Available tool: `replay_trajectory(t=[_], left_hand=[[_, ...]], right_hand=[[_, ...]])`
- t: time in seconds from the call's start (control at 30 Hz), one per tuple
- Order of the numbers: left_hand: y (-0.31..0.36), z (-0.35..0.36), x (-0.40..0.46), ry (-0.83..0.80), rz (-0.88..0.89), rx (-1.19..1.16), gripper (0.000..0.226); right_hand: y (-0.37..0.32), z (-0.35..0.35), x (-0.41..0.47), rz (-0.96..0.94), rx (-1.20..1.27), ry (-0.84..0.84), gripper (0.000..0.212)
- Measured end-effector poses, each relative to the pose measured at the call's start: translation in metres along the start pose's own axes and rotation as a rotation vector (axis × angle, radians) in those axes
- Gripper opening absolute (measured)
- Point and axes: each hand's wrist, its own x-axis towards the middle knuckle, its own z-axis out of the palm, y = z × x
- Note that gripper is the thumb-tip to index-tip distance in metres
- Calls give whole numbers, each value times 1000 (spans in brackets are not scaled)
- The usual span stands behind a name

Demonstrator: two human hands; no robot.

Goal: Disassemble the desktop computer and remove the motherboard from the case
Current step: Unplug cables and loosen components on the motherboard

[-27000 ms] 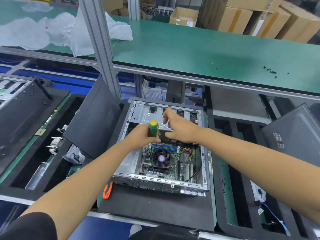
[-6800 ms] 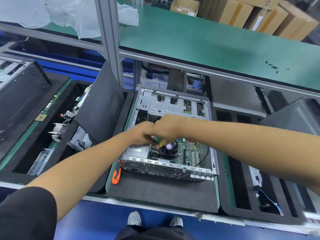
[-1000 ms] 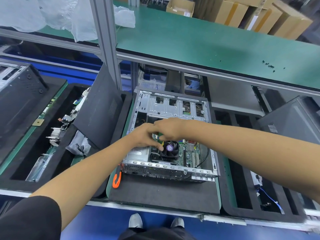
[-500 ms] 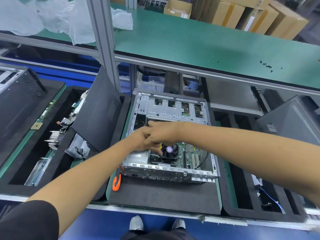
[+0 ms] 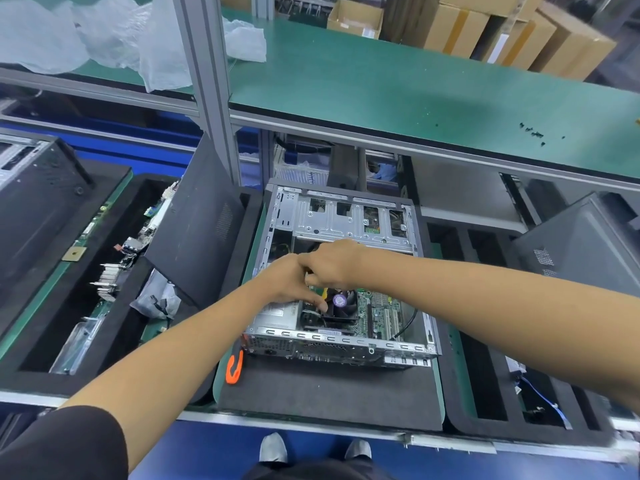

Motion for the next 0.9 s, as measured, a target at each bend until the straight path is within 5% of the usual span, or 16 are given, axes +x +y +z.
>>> replay_trajectory(t=[0.2, 0.6, 0.77, 0.9], left_hand=[[-2, -11, -2, -84, 76, -162, 31], [-7, -6, 2, -80, 33, -174, 25], [-5, 0, 1, 43, 16, -166, 74], [-3, 1, 4, 45, -31, 13, 66]], right_hand=[[1, -6, 0, -186, 30, -68, 8], [12, -5, -5, -270, 118, -29, 24], [13, 2, -5, -155, 163, 60, 45], [10, 4, 0, 0, -13, 45, 35]])
